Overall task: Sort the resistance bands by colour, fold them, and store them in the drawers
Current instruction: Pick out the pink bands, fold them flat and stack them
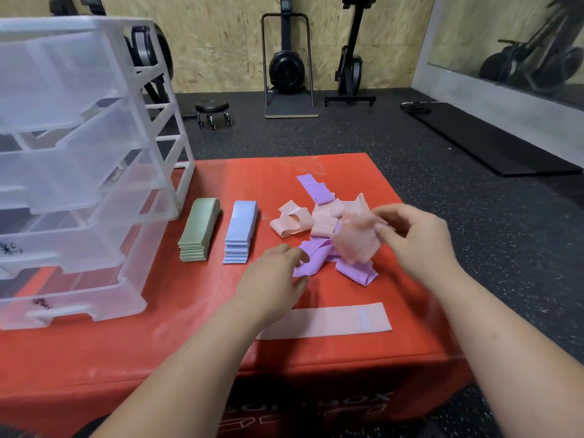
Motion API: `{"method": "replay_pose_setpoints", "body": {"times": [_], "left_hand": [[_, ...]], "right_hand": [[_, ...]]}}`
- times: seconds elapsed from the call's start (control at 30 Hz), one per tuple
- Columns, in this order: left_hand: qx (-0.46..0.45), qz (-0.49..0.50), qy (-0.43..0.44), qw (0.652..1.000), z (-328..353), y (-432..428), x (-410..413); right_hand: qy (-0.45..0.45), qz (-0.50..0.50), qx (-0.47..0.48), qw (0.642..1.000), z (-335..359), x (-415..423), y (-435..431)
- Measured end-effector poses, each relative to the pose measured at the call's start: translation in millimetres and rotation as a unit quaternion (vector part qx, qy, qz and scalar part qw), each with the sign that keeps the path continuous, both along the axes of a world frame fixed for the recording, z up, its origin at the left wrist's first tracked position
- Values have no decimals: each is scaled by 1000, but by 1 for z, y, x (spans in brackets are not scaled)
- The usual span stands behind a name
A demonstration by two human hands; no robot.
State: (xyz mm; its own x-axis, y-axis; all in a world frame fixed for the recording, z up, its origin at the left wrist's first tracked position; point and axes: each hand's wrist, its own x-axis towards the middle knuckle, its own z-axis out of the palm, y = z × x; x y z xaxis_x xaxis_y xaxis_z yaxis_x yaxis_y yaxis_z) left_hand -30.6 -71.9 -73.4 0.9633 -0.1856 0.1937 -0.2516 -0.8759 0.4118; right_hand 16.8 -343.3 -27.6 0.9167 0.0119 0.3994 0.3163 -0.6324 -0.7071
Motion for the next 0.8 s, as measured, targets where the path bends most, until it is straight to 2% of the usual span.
{"method": "replay_pose_setpoints", "body": {"times": [0.1, 0.2, 0.27, 0.33, 0.4, 0.53, 0.67, 0.8], "left_hand": [[9, 3, 12, 1000, 0, 4, -4], [11, 6, 18, 1000, 1, 10, -8], [2, 8, 15, 1000, 2, 14, -9], [-10, 11, 6, 1000, 4, 17, -10], [-27, 15, -6, 1000, 6, 19, -11], [-50, 15, -17, 998, 9, 19, -13], [-84, 13, -42, 996, 12, 19, -13], [-175, 21, -52, 983, 18, 17, -11]], "right_hand": [[42, -53, -159, 985, -9, 0, -5], [24, -63, -181, 981, -5, -2, 0], [-42, -37, -126, 990, 6, -2, 7], [-66, -24, -25, 997, 24, -6, 17], [-62, -33, 39, 997, 32, -7, 24], [-29, -27, 74, 996, 36, -8, 30], [-44, 69, 253, 964, 57, -15, 43], [14, 134, 212, 968, 53, -18, 50]]}}
